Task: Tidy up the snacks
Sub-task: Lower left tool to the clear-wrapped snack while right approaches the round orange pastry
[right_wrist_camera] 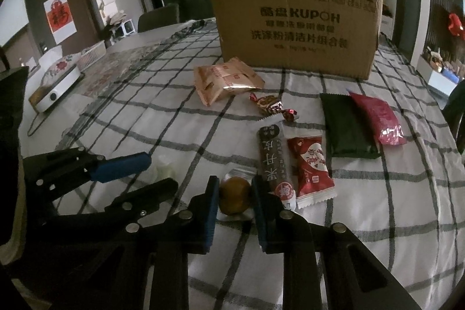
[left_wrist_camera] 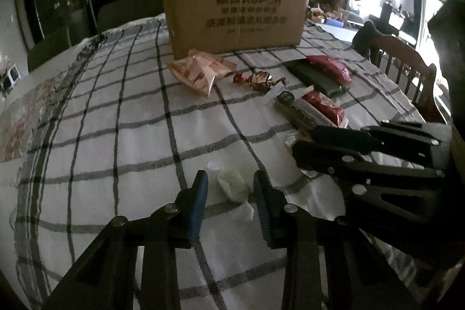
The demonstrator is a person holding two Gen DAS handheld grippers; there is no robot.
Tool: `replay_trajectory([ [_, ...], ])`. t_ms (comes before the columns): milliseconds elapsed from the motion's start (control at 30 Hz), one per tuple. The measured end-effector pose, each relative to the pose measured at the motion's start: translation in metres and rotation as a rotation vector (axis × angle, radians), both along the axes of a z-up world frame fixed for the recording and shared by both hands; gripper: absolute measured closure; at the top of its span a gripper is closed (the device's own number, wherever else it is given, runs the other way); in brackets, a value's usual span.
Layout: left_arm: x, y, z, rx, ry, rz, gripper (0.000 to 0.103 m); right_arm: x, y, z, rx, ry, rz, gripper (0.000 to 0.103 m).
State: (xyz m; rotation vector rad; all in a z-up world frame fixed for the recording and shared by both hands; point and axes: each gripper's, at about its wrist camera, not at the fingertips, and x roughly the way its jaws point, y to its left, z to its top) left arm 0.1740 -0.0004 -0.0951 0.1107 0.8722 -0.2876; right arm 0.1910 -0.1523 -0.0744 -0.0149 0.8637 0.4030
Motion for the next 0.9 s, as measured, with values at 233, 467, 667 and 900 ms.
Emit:
replay_trajectory([
  [233,-0.002,0.002,0.002,-0.018,0.007,0.01,0.079,-0.006,0.003,0.003,0.005,-0.007,0.012,0.08],
  [467,-0.008,0.006,0.023,-0.035,-0.035,0.029,0.079,-0.013,0.003,0.014,0.011,-0.04,0.019,0.08],
  [667,-0.013,0.007,0.044,-0.043,-0.08,0.037,0.079,-0.017,-0.001,0.029,0.021,-0.077,0.01,0.08],
  [900,-0.015,0.008,0.076,-0.066,-0.145,0.044,0.079,-0.02,-0.011,0.054,0.042,-0.138,-0.019,0.08],
])
